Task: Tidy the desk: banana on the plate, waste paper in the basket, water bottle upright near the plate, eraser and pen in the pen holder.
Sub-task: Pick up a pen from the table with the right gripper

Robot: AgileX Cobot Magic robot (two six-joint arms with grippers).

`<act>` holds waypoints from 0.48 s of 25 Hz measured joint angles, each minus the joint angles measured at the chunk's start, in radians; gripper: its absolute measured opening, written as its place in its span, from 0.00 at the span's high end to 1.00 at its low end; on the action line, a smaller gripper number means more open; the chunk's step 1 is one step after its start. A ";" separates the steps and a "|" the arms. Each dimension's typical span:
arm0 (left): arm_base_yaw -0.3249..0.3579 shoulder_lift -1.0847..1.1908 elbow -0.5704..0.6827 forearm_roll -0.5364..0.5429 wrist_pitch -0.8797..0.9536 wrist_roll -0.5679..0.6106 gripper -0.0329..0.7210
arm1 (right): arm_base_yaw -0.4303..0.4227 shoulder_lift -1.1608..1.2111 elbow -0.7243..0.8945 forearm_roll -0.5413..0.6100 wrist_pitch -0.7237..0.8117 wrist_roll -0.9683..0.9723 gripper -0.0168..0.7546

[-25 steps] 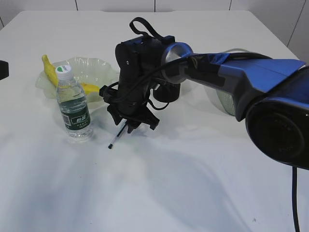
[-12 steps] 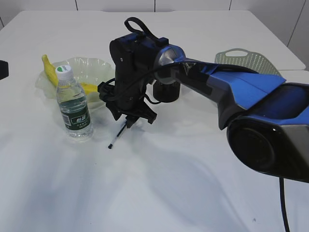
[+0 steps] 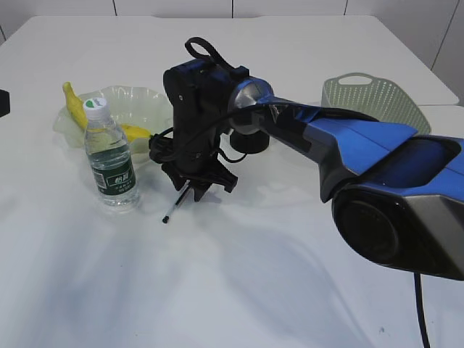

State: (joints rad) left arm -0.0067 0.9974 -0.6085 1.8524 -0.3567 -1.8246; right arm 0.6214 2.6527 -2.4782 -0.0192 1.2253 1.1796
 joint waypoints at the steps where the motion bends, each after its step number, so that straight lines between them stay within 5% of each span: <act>1: 0.000 0.000 0.000 0.000 0.002 0.000 0.23 | 0.000 0.000 -0.001 0.000 0.000 0.000 0.57; 12: 0.000 0.000 0.000 0.000 0.004 0.000 0.23 | 0.000 0.006 -0.003 0.004 0.005 -0.019 0.57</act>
State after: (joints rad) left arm -0.0067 0.9974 -0.6085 1.8524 -0.3527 -1.8246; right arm 0.6214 2.6589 -2.4814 -0.0155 1.2305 1.1606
